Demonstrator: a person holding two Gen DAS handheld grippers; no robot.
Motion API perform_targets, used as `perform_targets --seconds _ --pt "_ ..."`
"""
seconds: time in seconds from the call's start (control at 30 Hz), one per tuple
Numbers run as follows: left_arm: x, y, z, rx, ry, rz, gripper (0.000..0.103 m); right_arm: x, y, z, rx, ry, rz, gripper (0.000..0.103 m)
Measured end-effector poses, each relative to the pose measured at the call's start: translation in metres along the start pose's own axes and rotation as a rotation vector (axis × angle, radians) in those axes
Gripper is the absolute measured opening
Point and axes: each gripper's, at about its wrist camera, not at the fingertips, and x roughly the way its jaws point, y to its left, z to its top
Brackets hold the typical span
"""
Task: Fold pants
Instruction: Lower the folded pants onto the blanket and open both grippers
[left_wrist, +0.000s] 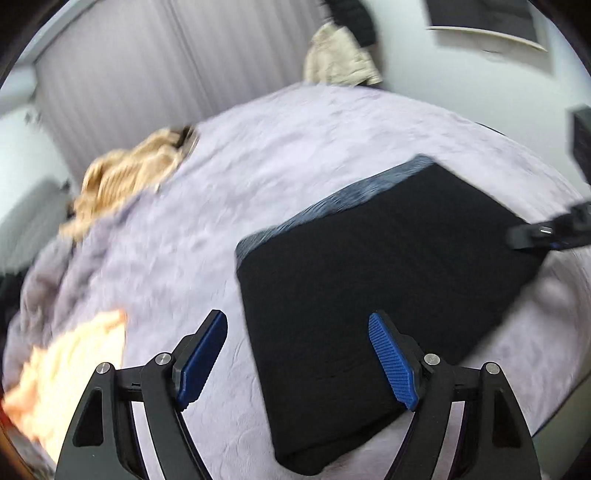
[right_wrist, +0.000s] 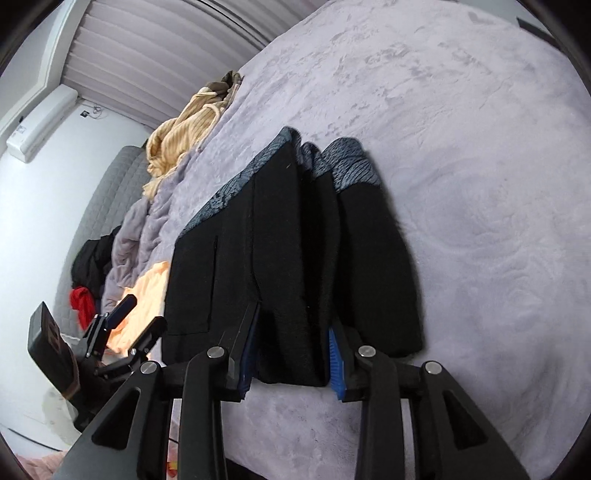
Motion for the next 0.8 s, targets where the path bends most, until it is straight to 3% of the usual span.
perform_targets --seconds 0.1,0.17,0.27,0.4,0.57,0.67,0.73,0.8 --pt "0.030 0.015 -0.012 -0.099 0.111 -0.043 0.086 -0.026 0.006 0.000 -0.039 -0.079 -0.123 0.036" --pt "0.031 0.016 -0.018 -0.141 0.093 -0.042 0.090 -0.042 0.012 0.001 -0.055 -0.116 -0.127 0.035" --pt "0.029 0.008 -0.015 -0.103 0.062 -0.010 0.090 -0.058 0.027 -0.001 -0.101 -0.129 -0.106 0.035" --pt "0.023 0.004 -0.013 -0.089 0.057 0.017 0.090 -0.046 0.051 -0.005 -0.167 -0.113 -0.125 0.035" --pt "0.019 0.011 -0.014 -0.131 0.085 -0.014 0.091 -0.004 0.049 -0.012 -0.164 -0.031 -0.171 0.036" --pt "0.019 0.025 -0.005 -0.152 0.098 -0.052 0.091 0.013 0.039 -0.021 -0.172 -0.019 -0.208 0.036" --pt "0.024 0.043 0.008 -0.183 0.091 -0.012 0.091 0.012 0.039 -0.028 -0.208 -0.037 -0.216 0.036" --pt "0.031 0.064 0.020 -0.243 0.097 -0.022 0.091 0.011 0.044 -0.036 -0.253 -0.038 -0.244 0.036"
